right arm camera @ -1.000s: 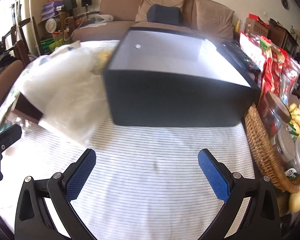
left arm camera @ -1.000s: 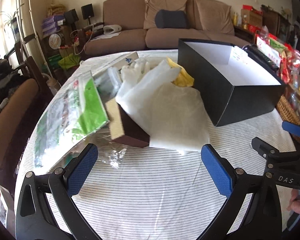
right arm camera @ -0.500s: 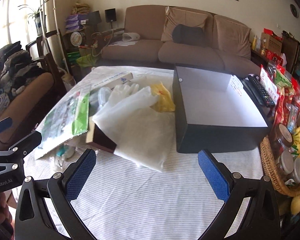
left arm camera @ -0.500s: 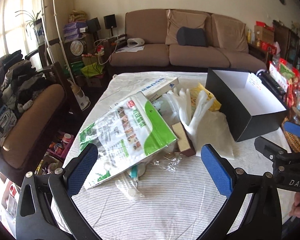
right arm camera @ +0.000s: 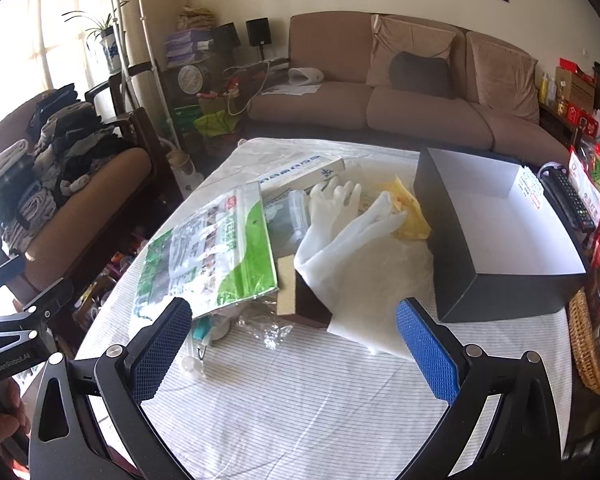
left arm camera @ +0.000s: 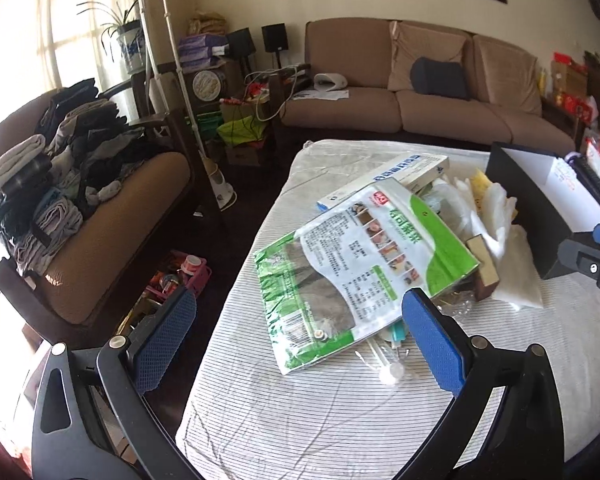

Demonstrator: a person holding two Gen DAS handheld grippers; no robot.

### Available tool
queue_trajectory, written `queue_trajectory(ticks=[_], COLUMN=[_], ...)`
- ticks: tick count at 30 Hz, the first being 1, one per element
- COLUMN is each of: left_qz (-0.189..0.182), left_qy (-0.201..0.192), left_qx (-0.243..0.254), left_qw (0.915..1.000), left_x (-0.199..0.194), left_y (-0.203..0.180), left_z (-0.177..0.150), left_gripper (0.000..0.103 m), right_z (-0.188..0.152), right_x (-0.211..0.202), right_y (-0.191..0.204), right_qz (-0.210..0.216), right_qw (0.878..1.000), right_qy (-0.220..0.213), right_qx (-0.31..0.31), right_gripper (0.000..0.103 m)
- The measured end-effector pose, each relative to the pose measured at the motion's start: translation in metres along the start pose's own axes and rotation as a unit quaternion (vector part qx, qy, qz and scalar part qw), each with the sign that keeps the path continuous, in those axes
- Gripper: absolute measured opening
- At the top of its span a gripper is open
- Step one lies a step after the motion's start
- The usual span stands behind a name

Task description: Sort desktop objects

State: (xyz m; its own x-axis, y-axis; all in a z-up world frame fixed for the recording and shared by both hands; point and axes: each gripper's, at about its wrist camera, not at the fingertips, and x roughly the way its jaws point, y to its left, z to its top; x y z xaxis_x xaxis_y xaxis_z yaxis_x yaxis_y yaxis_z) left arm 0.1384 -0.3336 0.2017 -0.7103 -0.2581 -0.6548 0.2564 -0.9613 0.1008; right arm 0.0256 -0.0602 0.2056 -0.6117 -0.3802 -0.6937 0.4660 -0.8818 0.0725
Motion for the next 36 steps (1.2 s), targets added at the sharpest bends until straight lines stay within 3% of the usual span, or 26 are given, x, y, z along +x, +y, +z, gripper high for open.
queue_trajectory(ticks=[6,12,24,36], left_qz=[-0.012,-0.03,-0.08,-0.109], left_qy=[0.006,0.009,-0.012,-0.012], left_qx=[0.001,0.013,0.039,0.071], left_qw=[0.9999,0.9994,0.996,0.9914], left_x=[0.018,0.024,-0.002,-0.016], left_y=[0.017,0.0,-0.1,-0.181], left_z=[-0.012,-0.009,0.046,0.049], left_gripper=[0.103,0.103,0.103,0.103], right_z=[0.006,0.007,0.012,-0.007], right_x=[0.015,0.015,-0.039,-0.07], right_y=[0.014,0.005,-0.094,-0.167], right_qz=[0.004,-0.03,-0.103,-0.129], right_qw=[1.0,1.0,0.993,0.987], right_qy=[0.005,-0.001,-0.027,-0.033], right_qx=[-0.005,-0.01,0.046,0.084], right_gripper=[0.103,0.103,0.103,0.103])
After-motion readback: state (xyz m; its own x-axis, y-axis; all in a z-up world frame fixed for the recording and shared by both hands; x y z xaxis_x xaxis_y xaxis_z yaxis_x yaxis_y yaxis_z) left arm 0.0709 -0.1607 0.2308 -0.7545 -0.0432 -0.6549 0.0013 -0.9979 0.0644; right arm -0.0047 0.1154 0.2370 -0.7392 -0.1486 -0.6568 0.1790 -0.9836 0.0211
